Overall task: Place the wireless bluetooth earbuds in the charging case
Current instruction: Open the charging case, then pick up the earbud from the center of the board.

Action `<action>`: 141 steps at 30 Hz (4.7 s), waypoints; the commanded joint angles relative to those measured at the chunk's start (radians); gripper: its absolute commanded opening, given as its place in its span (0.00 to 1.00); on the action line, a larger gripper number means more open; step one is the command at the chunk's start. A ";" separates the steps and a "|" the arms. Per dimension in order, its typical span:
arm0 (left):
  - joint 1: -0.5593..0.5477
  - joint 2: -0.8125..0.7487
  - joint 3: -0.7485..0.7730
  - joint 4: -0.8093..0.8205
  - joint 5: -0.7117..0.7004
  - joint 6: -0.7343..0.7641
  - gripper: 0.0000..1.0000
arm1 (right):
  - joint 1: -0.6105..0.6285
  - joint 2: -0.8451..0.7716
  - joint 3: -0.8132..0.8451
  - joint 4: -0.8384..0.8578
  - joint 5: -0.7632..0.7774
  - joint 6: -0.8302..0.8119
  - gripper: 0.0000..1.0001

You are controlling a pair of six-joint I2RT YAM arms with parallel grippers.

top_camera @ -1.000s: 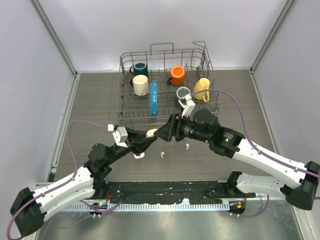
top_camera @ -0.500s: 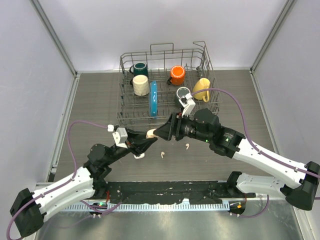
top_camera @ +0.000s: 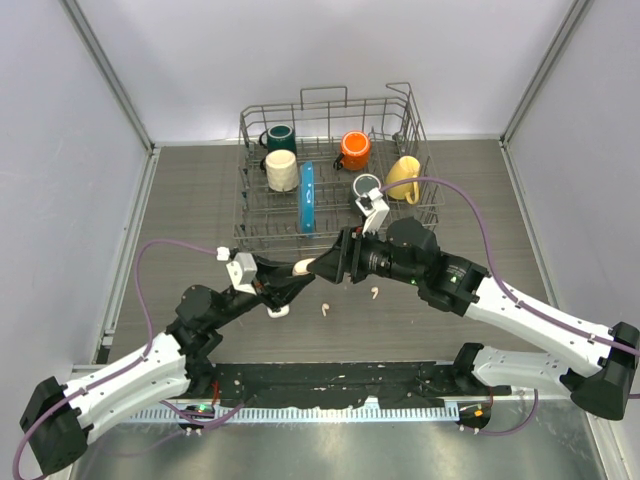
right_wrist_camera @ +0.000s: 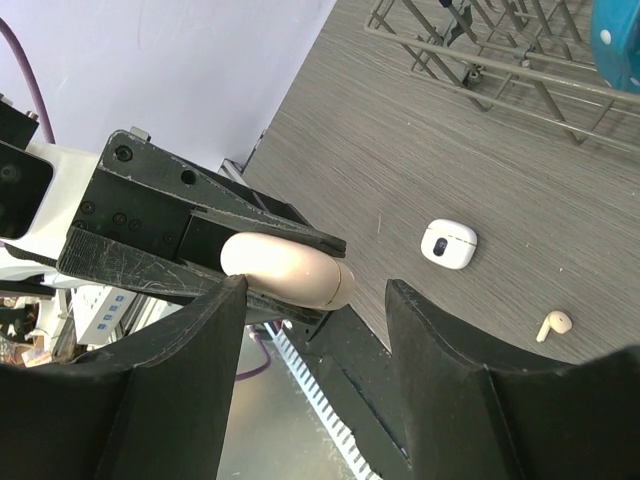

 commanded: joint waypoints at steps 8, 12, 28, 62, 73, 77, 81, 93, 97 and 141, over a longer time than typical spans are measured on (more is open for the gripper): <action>-0.004 -0.007 0.056 0.059 0.100 -0.012 0.00 | -0.018 0.004 0.044 0.025 0.056 -0.015 0.63; -0.004 -0.013 0.057 0.053 0.111 -0.010 0.00 | -0.025 0.007 0.039 0.033 0.048 -0.006 0.63; -0.004 -0.065 0.002 0.053 0.011 0.023 0.00 | -0.114 -0.054 0.044 0.094 -0.059 0.123 0.82; -0.006 -0.009 0.071 0.097 0.005 0.089 0.00 | -0.133 0.050 -0.073 0.303 -0.360 0.352 0.80; -0.006 0.017 0.076 0.120 -0.001 0.092 0.00 | -0.131 0.092 -0.079 0.361 -0.435 0.355 0.67; -0.006 0.028 0.082 0.122 0.010 0.091 0.00 | -0.131 0.089 -0.073 0.332 -0.420 0.337 0.60; -0.004 0.027 0.080 0.125 0.010 0.088 0.00 | -0.133 0.089 -0.076 0.339 -0.415 0.338 0.52; -0.006 0.017 0.069 0.112 0.004 0.080 0.00 | -0.133 0.086 -0.086 0.372 -0.431 0.343 0.30; -0.006 0.017 0.066 0.099 -0.003 0.065 0.00 | -0.133 0.082 -0.088 0.367 -0.426 0.337 0.30; -0.004 -0.467 -0.081 -0.294 -0.178 0.051 0.00 | -0.140 -0.076 -0.121 -0.537 0.481 0.225 0.80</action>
